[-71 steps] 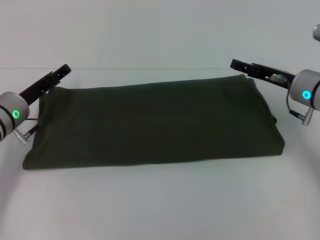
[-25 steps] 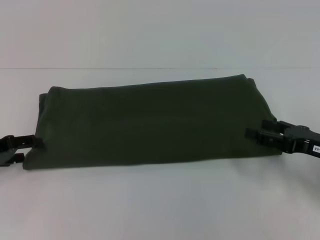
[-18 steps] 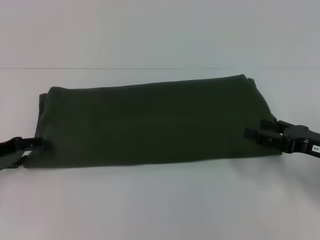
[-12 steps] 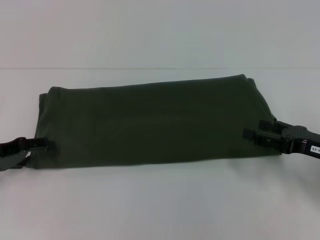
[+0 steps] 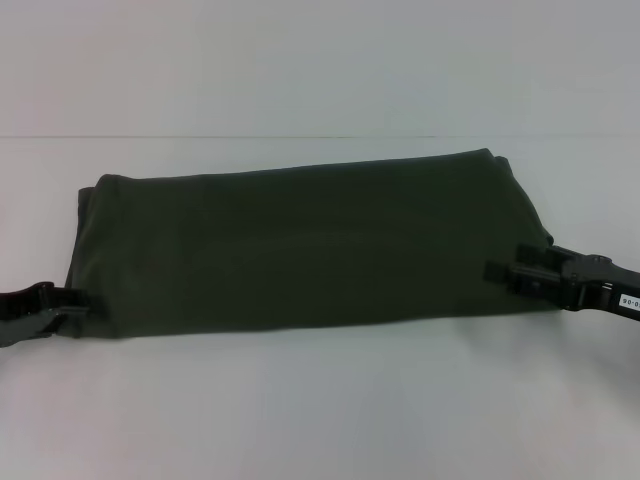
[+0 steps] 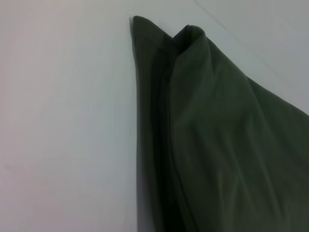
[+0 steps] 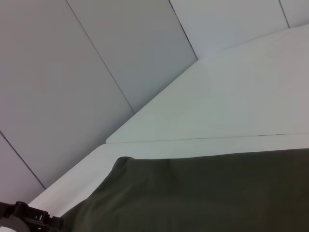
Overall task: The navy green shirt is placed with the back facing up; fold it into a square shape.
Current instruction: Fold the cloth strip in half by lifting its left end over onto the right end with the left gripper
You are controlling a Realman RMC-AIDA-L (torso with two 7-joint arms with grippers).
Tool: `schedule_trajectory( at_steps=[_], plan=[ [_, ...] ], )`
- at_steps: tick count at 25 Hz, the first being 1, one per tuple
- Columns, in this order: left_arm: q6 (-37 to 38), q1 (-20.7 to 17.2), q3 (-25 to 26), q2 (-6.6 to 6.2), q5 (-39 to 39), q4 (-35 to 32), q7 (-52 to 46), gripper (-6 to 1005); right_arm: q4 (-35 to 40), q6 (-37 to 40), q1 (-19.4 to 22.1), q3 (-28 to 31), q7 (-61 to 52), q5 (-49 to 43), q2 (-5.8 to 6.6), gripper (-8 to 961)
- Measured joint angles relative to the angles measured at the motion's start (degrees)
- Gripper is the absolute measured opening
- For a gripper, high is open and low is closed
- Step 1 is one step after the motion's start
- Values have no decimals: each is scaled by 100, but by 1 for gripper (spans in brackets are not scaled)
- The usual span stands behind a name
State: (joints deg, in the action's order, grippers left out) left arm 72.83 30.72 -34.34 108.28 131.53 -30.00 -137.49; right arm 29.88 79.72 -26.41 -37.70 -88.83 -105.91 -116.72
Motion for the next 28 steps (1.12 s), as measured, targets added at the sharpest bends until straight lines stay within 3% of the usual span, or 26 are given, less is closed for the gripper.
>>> schedule_trajectory(
  at_steps=[6, 12, 17, 20, 28],
  plan=[
    [-7, 5, -12, 0, 10, -4, 25, 442, 77, 13, -25, -7, -242, -96, 4, 929],
    [75, 9, -7, 0, -5, -11, 150, 299, 618, 315, -239, -9, -1846, -683, 206, 928],
    [109, 11, 7, 14, -23, -64, 196, 91, 805, 407, -367, -9, -2148, -937, 233, 926],
    [129, 13, 15, 20, -23, -66, 226, 33, 808, 355, -367, -9, -2158, -967, 215, 923],
    [144, 13, 22, 26, -28, -68, 229, 33, 855, 241, -365, -8, -2281, -1174, 193, 914]
  ],
)
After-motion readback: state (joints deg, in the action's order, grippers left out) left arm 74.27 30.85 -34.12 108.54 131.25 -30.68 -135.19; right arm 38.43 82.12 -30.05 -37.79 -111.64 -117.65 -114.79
